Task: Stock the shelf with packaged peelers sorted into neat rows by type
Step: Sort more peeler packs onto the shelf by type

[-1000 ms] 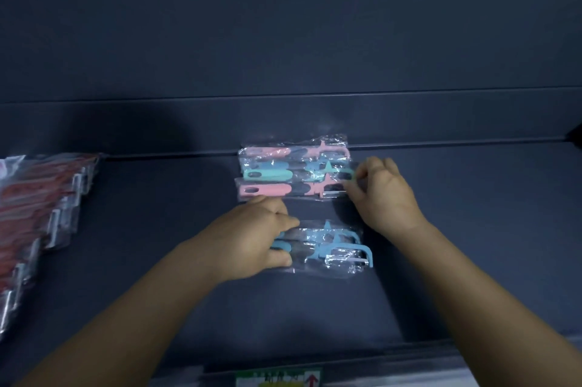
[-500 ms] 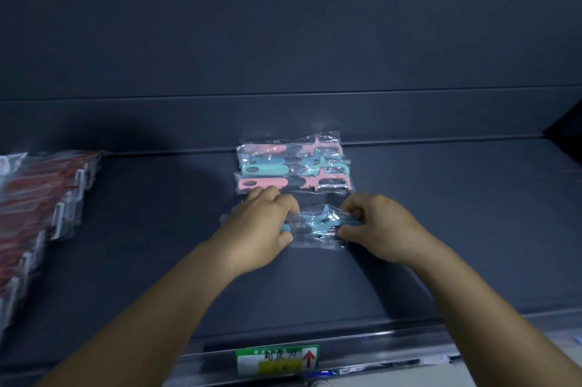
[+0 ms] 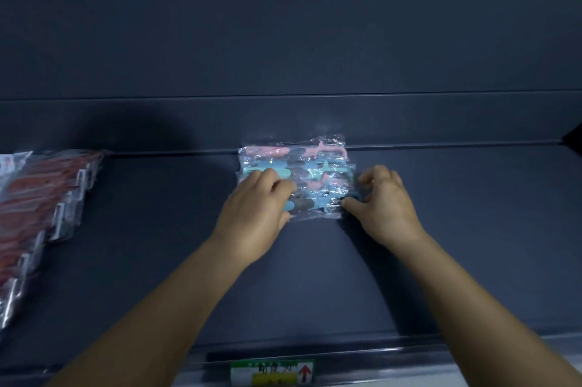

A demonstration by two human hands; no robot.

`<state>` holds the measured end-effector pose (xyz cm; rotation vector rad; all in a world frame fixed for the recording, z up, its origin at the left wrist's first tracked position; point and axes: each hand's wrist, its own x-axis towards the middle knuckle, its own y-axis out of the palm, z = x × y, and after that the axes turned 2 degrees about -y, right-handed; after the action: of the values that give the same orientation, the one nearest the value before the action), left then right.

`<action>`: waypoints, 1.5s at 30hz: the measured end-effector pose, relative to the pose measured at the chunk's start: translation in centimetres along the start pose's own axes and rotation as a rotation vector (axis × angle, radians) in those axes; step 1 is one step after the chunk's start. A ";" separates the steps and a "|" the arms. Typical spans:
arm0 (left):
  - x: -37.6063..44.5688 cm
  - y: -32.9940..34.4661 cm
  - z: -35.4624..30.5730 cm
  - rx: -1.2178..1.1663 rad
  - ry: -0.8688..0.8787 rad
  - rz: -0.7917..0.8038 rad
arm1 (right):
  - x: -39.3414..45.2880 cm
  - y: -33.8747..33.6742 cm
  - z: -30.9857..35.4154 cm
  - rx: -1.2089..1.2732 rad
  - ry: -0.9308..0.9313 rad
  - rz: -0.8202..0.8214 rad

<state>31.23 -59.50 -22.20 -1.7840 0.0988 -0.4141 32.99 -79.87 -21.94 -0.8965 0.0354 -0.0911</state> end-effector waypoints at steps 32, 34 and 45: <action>-2.7 -1.2 -0.2 -0.370 -0.461 0.158 | -2.4 0.2 1.2 -0.157 0.105 0.039; -2.4 -1.0 -0.1 -0.347 -0.440 0.148 | -2.4 0.1 1.4 -0.172 0.108 0.039; -1.4 -0.6 1.5 -0.116 -0.355 0.257 | -2.7 0.7 2.1 -0.237 0.149 0.047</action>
<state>30.30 -57.55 -22.29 -1.9029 0.1015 0.0966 30.53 -77.56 -21.22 -1.1239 0.2099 -0.1116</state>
